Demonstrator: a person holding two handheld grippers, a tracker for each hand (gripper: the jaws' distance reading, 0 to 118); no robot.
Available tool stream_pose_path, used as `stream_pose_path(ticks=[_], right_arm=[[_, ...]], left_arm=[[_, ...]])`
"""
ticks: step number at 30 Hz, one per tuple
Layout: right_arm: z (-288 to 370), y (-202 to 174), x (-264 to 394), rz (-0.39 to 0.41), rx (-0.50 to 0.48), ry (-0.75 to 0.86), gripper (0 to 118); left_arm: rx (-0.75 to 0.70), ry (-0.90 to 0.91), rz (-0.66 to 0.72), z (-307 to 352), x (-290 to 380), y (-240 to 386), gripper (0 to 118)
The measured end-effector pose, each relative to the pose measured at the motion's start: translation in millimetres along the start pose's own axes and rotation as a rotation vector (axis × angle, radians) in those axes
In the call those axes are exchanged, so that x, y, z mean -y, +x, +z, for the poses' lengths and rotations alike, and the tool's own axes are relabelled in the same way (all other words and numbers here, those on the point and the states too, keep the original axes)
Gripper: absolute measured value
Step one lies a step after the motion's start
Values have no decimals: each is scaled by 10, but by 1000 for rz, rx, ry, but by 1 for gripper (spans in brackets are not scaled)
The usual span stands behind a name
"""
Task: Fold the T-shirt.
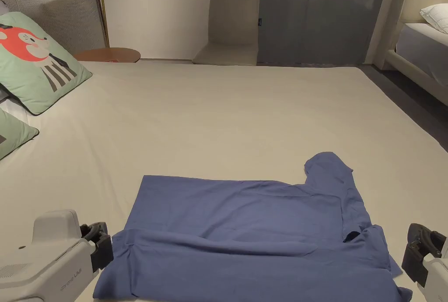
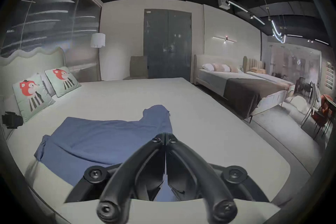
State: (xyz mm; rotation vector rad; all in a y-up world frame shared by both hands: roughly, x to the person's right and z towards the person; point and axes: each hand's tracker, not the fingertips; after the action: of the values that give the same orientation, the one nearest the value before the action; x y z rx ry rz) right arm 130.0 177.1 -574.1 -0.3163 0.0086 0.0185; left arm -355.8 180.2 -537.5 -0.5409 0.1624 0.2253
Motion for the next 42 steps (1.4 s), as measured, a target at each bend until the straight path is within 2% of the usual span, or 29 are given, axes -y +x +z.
stream_pose_path(ticks=[1, 2, 3, 4, 5, 6, 7, 10, 11, 12, 14, 15, 18, 19, 20, 21, 22, 23, 24, 27, 29, 33, 34, 35, 38, 42], right_arm=[[3, -4, 15, 2, 3, -8, 1], [4, 1, 28, -3, 0, -20, 1], [7, 1, 48, -9, -2, -28, 1], [2, 35, 68, -11, -7, -37, 1], [3, 31, 91, -9, -5, -44, 1], [5, 24, 119, -4, -2, -52, 1], [5, 20, 144, 1, -1, -63, 1], [28, 45, 196, 2, -3, -92, 1], [25, 44, 220, 3, -2, -101, 1], [8, 76, 255, 3, -3, -113, 1], [-7, 87, 307, 1, -1, -138, 1], [-14, 90, 332, 3, 2, -147, 1], [-122, 201, 469, 11, 9, -192, 1], [-146, 217, 483, 5, 8, -213, 2], [-164, 233, 487, -6, 0, -242, 8], [-216, 265, 508, -19, -18, -285, 30], [-286, 305, 542, -37, -33, -324, 73], [-353, 339, 584, -57, -43, -359, 98], [-451, 435, 672, -70, -46, -395, 110], [-618, 520, 796, -83, -36, -479, 98], [-601, 455, 742, -86, -74, -544, 88], [-698, 486, 830, -124, -137, -545, 41], [-659, 456, 780, -103, -152, -524, 20], [-633, 431, 740, -88, -176, -511, 16], [-456, 371, 504, -58, -159, -513, 13], [-207, 420, 303, -71, -179, -497, 13]], left_arm=[[4, -69, 9, -69, 7, -40, 2], [-1, -100, 18, -140, 33, -79, 12], [4, -145, 12, -197, 47, -93, 32], [9, -186, 3, -284, 82, -129, 64], [2, -213, 10, -362, 122, -160, 81], [3, -257, 6, -463, 171, -162, 92], [7, -284, 2, -544, 217, -177, 94], [-4, -359, -9, -764, 324, -217, 92], [-2, -370, -9, -706, 320, -191, 87], [0, -390, -18, -756, 354, -190, 77], [-4, -424, -32, -836, 409, -173, 41], [-13, -431, -43, -826, 435, -147, 32], [8, -422, -52, -799, 453, -130, 28], [28, -425, -40, -809, 447, -169, 16], [43, -423, -28, -793, 433, -166, 8], [38, -420, -33, -781, 422, -150, 8], [31, -417, -54, -772, 416, -127, 7], [28, -413, -74, -713, 391, -65, 7], [28, -410, -82, -695, 385, -53, 7], [31, -403, -73, -672, 381, -74, 7], [32, -404, -64, -671, 379, -79, 7], [31, -404, -67, -636, 359, -72, 7], [33, -404, -69, -608, 346, -67, 7], [37, -404, -69, -625, 360, -70, 7], [37, -402, -72, -495, 291, -50, 7], [51, -409, -56, -268, 216, -134, 7]])
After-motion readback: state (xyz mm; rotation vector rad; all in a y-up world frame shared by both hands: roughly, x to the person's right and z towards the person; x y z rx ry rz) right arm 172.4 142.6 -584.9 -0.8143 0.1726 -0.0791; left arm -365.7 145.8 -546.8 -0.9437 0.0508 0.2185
